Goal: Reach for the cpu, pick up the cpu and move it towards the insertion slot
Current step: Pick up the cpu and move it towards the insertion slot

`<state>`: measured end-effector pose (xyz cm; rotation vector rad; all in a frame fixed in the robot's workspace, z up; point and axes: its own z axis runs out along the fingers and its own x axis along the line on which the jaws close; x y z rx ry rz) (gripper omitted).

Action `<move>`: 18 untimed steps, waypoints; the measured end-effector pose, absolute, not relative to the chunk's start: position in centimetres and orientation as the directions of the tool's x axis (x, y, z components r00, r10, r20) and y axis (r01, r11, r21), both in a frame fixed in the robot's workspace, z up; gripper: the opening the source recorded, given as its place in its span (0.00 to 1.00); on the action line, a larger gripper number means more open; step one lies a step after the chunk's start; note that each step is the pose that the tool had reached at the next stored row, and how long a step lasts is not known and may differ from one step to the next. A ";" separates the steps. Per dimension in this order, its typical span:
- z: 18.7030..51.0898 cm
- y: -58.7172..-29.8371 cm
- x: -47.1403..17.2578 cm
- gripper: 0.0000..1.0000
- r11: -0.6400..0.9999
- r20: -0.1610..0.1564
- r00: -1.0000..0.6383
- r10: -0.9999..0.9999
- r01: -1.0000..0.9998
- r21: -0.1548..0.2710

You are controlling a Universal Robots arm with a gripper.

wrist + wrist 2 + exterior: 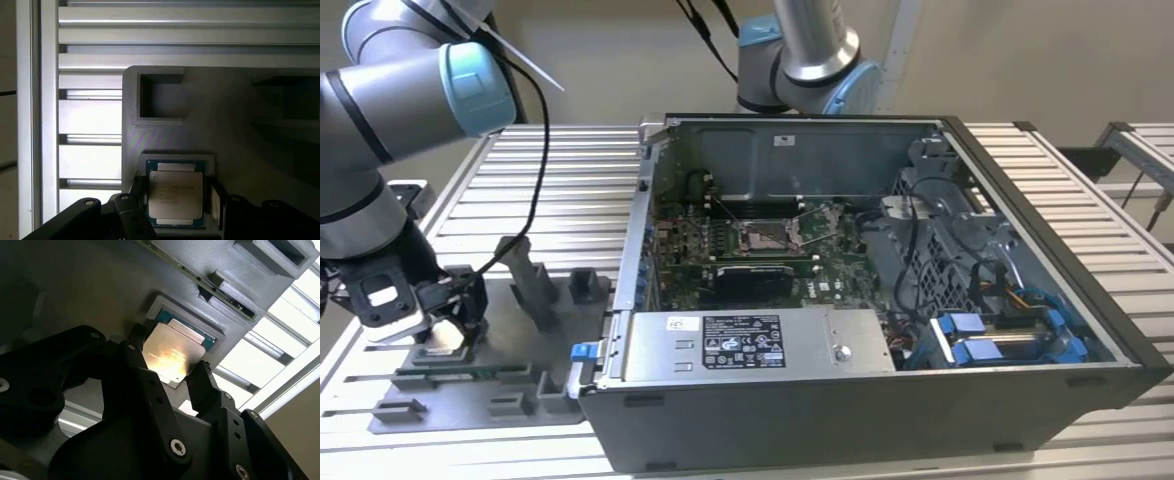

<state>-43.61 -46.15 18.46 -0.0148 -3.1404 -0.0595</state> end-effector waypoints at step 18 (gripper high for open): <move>19.7 -46.1 -43.6 0.00 0.999 0.000 -1.000 0.009 0.010 0.038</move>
